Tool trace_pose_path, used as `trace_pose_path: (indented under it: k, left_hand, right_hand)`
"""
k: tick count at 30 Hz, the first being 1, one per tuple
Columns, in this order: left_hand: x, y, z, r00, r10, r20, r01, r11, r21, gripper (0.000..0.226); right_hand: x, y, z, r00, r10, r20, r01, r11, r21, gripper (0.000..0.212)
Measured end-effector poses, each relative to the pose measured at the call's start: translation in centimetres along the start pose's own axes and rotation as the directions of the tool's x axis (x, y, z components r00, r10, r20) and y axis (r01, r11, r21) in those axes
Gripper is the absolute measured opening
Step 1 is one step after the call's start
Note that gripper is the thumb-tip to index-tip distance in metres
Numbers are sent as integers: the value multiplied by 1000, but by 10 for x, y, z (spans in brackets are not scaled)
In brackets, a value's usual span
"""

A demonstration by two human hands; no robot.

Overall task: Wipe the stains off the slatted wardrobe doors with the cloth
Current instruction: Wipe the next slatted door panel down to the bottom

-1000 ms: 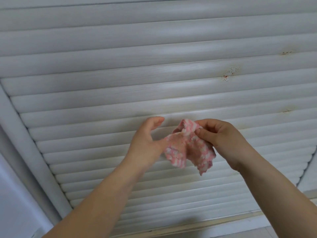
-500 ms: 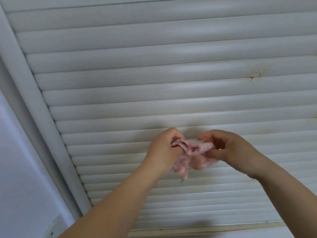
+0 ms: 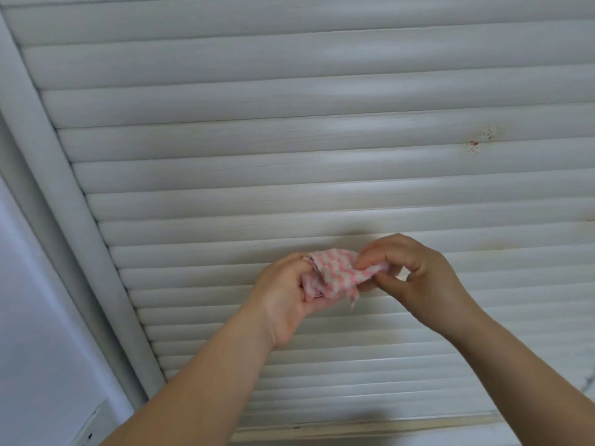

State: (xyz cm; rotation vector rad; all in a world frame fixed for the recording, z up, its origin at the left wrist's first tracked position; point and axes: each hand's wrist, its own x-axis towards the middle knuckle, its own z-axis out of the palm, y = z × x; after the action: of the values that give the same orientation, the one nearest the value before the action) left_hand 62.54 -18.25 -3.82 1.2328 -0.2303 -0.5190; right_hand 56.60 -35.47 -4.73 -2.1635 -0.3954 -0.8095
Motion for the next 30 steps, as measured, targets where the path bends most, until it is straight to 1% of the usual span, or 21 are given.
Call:
trace_pose_path:
  k: [1,3,5,6,8,9,10,11,13,14,16,18,20,21,22,24,25,26,27,28,30]
  left_hand:
    - [0,2,2,1000,-18,22,20,995,-97,21]
    - [2,4,9,999,4,45,3,989,-149,23]
    - [9,0,16,993,118,11,-118,993,10,10]
    - [11,-3,17,983,184,-15,-182,979,89,12]
    - [16,-6,22,962,271,-25,-260,942,211,23]
    - [18,-6,25,955,295,-4,-285,925,250,26]
    - [20,-5,27,952,303,35,-301,911,283,29]
    - [21,-3,31,952,296,84,-307,897,317,31]
    - [23,1,41,945,268,188,-322,865,385,34]
    - [26,2,48,936,266,229,-341,845,413,34]
    - [32,5,61,911,306,278,-404,803,439,28]
    - [40,6,73,875,404,266,-484,735,475,23]
    - [50,6,86,830,499,247,-550,666,503,28]
    - [55,6,92,807,541,238,-573,620,536,33]
    - [60,8,96,770,593,236,-597,539,595,35]
    - [67,14,103,665,696,270,-619,312,721,30]
    - [71,18,106,610,734,299,-619,206,758,26]
    - [74,22,107,560,760,330,-613,111,783,23]
    - [77,26,108,508,783,360,-596,17,803,25]
    - [79,29,109,460,802,382,-563,-70,824,30]
    - [84,37,111,384,820,424,-458,-230,859,38]
  right_hand:
    - [-2,5,1,997,-71,-2,70,991,-117,30]
    - [-6,16,2,987,-157,17,156,951,-266,24]
    - [-9,19,-3,985,-166,39,170,940,-295,21]
    - [-9,18,-4,988,-148,34,152,953,-262,23]
    - [-9,13,-12,999,-27,-41,22,994,-103,19]
    - [-9,12,-18,994,45,-101,-47,999,-25,13]
    - [-9,12,-22,984,104,-142,-102,994,26,13]
    - [-8,12,-29,978,151,-141,-147,988,41,23]
    - [-5,13,-40,969,247,4,-247,968,45,42]
    - [-3,14,-46,955,286,79,-290,955,59,46]
    - [-2,20,-56,939,325,115,-339,929,149,40]
    - [-1,18,-62,929,365,67,-369,887,279,26]
    - [-2,20,-69,893,449,-14,-405,819,407,16]
    - [-1,22,-74,863,496,-94,-405,792,457,14]
    - [0,25,-77,817,535,-217,-388,787,480,13]
    - [3,31,-88,664,550,-507,-351,827,438,12]
    - [6,32,-93,584,531,-615,-327,846,420,11]
    - [10,34,-97,521,509,-685,-275,860,430,12]
    - [16,35,-100,479,496,-724,-201,865,459,15]
    - [24,37,-102,456,487,-745,-129,864,486,19]
    - [41,42,-101,467,450,-761,-61,875,480,21]
